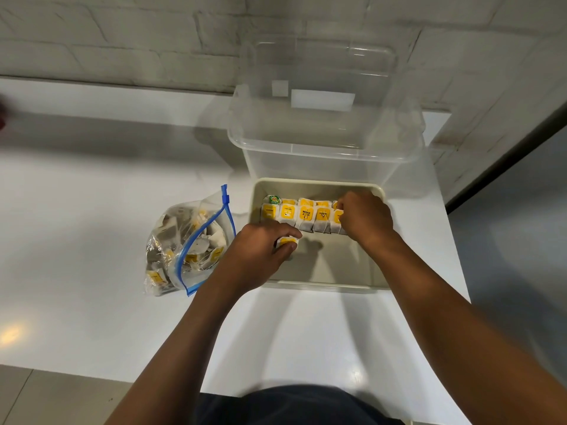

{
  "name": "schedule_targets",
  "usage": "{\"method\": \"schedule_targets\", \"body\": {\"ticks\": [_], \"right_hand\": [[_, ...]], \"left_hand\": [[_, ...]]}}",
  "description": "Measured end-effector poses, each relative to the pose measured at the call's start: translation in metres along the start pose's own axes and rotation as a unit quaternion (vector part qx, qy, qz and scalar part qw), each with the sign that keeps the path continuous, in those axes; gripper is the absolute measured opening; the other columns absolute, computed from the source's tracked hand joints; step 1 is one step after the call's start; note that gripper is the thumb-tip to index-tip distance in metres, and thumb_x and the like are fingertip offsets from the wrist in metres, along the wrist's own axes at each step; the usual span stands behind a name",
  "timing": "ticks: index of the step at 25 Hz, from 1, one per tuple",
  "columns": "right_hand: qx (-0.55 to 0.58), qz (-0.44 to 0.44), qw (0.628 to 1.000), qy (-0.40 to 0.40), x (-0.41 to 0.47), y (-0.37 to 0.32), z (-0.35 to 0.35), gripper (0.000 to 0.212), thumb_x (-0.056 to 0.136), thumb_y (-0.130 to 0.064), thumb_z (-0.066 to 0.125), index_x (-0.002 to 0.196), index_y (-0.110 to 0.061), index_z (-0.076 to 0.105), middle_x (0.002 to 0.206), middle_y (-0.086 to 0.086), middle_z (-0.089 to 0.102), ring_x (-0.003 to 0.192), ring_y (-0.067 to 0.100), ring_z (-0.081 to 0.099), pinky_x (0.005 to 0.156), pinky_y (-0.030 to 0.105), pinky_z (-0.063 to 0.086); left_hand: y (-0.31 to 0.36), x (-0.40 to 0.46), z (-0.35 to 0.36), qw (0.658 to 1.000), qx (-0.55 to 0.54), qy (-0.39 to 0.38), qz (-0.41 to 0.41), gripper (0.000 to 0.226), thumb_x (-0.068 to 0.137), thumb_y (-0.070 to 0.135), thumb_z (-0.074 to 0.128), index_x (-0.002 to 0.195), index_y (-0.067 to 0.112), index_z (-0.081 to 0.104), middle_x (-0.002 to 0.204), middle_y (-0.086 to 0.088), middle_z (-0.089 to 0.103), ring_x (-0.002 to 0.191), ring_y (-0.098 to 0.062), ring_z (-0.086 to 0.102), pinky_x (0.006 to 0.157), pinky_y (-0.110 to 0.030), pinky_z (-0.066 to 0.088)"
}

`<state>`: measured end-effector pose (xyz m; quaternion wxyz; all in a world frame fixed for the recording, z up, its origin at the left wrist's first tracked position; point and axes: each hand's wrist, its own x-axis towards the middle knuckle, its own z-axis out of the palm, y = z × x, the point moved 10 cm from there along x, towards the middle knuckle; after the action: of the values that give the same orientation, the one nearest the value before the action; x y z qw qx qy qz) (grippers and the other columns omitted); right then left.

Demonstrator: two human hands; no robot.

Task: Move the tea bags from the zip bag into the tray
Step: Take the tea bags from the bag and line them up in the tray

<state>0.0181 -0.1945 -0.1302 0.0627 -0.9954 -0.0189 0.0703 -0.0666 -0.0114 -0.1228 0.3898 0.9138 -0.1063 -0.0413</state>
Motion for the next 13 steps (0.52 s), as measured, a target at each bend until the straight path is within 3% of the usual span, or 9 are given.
{"method": "schedule_targets", "body": {"ticks": [5,9,11,13], "right_hand": [[0.025,0.031,0.998,0.049,-0.004,0.007,-0.011,0.011,0.088,-0.006,0.062,0.094,-0.011,0.070,0.093,0.012,0.069,0.083,0.030,0.066,0.064,0.027,0.037],[0.050,0.007,0.995,0.083,-0.014,0.000,-0.022,0.007,0.091,-0.008,0.059,0.093,-0.010,0.066,0.093,0.010,0.067,0.076,0.026,0.060,0.064,0.026,0.037],[0.033,-0.005,0.998,0.050,-0.023,-0.006,-0.013,0.011,0.091,-0.007,0.059,0.098,-0.011,0.067,0.097,0.012,0.067,0.076,0.027,0.059,0.065,0.027,0.041],[0.015,-0.011,1.000,0.001,-0.030,-0.011,0.003,0.022,0.089,-0.003,0.057,0.107,-0.010,0.067,0.105,0.013,0.066,0.090,0.032,0.065,0.069,0.029,0.045]], "left_hand": [[0.001,0.000,0.000,1.000,0.004,0.004,0.005,0.023,0.089,0.036,0.058,0.108,0.031,0.071,0.109,0.009,0.072,0.090,-0.008,0.070,0.082,-0.036,0.057],[0.002,0.000,-0.003,1.000,0.005,0.011,0.009,0.019,0.091,0.031,0.063,0.109,0.031,0.071,0.109,0.009,0.073,0.092,-0.008,0.069,0.083,-0.035,0.057],[0.005,0.001,-0.005,1.000,0.012,0.019,0.008,0.020,0.091,0.030,0.065,0.110,0.032,0.071,0.104,0.009,0.073,0.089,-0.009,0.068,0.083,-0.032,0.055],[0.007,0.003,-0.004,0.999,0.026,0.024,-0.001,0.021,0.090,0.032,0.066,0.111,0.034,0.069,0.091,0.012,0.070,0.076,-0.007,0.061,0.076,-0.028,0.052]]}}
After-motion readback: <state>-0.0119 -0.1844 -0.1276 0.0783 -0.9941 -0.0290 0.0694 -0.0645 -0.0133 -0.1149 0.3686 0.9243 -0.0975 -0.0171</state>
